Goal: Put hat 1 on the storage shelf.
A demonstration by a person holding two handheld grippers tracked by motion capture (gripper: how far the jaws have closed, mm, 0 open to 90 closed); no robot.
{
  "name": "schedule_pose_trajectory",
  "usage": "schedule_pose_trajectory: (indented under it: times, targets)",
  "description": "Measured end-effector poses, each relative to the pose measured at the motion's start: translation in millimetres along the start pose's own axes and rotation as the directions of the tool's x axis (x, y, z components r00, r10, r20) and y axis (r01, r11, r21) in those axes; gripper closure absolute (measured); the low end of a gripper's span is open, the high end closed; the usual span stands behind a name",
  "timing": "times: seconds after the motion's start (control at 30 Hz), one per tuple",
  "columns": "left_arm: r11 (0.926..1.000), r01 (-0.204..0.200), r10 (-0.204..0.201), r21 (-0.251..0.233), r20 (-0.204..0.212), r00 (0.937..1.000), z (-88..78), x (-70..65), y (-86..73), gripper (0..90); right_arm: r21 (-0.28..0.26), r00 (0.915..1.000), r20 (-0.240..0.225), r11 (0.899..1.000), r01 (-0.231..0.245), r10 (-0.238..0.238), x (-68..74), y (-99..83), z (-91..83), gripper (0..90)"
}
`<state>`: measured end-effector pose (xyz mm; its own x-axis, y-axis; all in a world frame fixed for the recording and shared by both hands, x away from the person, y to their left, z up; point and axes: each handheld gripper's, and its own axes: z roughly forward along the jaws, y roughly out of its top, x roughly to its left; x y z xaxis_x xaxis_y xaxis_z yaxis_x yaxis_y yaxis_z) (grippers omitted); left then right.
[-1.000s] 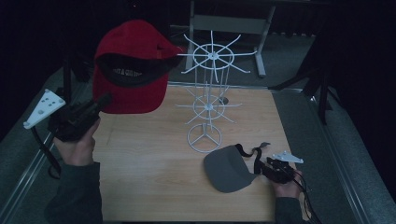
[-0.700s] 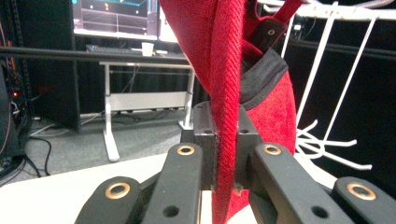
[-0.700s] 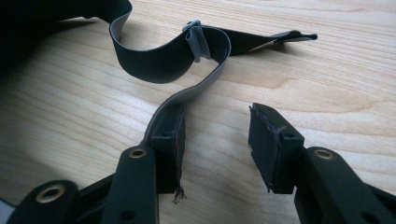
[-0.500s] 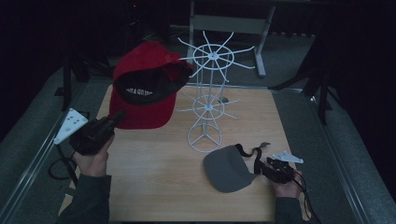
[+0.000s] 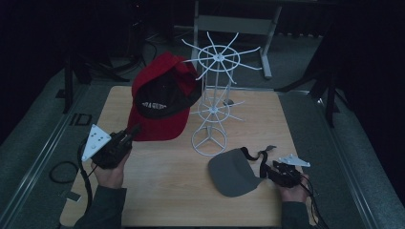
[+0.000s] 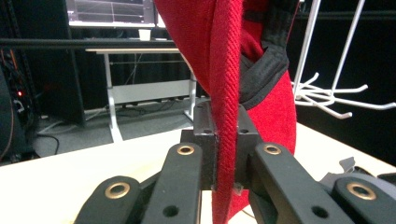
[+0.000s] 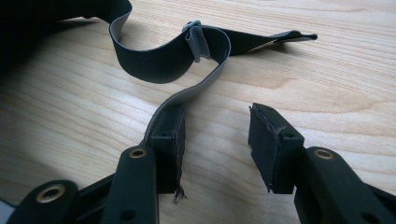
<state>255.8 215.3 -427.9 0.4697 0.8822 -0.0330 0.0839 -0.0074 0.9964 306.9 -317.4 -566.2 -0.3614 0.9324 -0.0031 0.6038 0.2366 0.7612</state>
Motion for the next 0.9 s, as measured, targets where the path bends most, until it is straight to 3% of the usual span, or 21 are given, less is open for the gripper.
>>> schedule_pose_trajectory:
  times: [0.33,0.53,0.9]
  targets:
    - [0.995,-0.1,0.1,0.01,-0.037,0.9943,2.1,-12.3,-5.3,85.4,0.0,1.0,0.0,1.0,0.0,0.0,-0.1,0.0,0.0,56.1]
    - [0.9948,-0.1,0.101,0.017,-0.027,0.9946,2.9,-10.2,-7.8,83.3,0.001,1.0,-0.001,1.0,0.0,0.0,-0.1,0.0,-0.1,56.1]
    - [0.9962,-0.085,0.085,0.015,-0.009,0.9963,6.1,-10.1,-7.8,66.6,0.003,1.0,-0.002,1.0,-0.002,0.002,0.1,0.0,-0.1,55.9]
